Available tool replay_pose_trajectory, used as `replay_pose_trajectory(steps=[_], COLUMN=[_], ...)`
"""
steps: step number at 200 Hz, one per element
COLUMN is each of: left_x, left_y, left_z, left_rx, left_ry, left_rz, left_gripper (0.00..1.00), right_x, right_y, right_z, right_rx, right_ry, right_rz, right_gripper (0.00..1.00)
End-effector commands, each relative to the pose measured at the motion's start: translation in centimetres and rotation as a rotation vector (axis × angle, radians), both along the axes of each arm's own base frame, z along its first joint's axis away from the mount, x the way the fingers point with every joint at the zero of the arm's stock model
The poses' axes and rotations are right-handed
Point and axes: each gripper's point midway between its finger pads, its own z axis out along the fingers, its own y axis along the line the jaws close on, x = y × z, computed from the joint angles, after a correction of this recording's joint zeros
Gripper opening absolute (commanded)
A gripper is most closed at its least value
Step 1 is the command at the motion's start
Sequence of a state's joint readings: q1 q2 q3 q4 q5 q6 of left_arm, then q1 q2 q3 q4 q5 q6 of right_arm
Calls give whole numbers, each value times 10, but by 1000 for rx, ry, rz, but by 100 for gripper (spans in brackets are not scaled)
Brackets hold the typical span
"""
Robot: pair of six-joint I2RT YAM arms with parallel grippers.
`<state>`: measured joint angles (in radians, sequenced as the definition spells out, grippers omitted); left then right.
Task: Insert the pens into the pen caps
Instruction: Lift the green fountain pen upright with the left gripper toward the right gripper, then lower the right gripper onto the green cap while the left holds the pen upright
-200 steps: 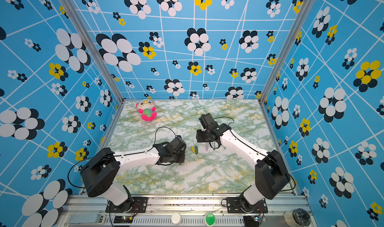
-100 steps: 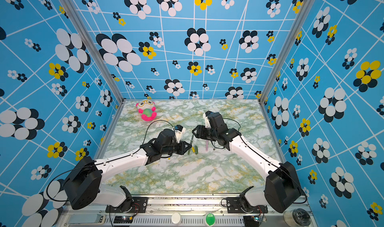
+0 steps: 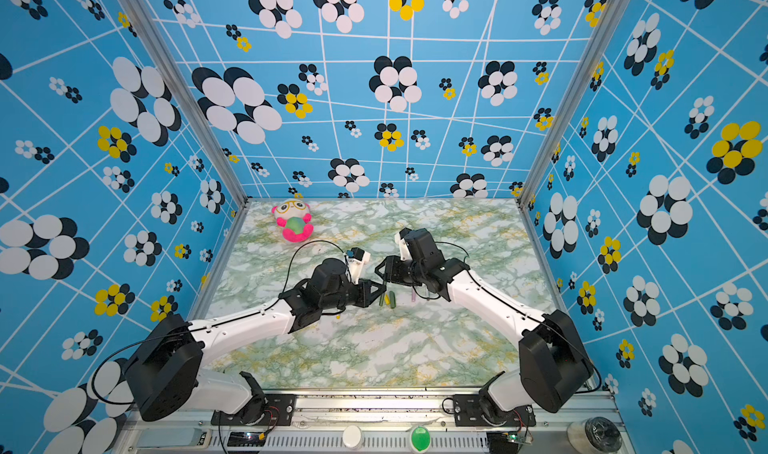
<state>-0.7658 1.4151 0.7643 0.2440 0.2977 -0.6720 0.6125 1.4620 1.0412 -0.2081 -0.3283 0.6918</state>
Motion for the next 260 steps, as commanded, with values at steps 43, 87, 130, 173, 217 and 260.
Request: replay_pose_trajectory(steps=[43, 87, 130, 173, 217, 260], left_x=[12, 16, 6, 1, 6, 8], left_y=[5, 3, 4, 6, 8, 14], left_z=[7, 10, 3, -3, -1, -4], left_rx=[-26, -38, -18, -4, -4, 9], left_ry=[-35, -37, 4, 28, 26, 34], left_rz=[72, 75, 33, 18, 39, 62], left_gripper=[13, 15, 27, 28, 11, 0], right_x=[-4, -2, 3, 3, 1, 0], right_y=[10, 10, 9, 16, 16, 16], right_z=[-8, -6, 8, 17, 16, 21], right_rx=[17, 8, 1, 23, 26, 31], right_ry=[26, 21, -18, -32, -27, -39], right_rz=[14, 7, 8, 37, 45, 49], right_gripper=[24, 11, 7, 7, 7, 10])
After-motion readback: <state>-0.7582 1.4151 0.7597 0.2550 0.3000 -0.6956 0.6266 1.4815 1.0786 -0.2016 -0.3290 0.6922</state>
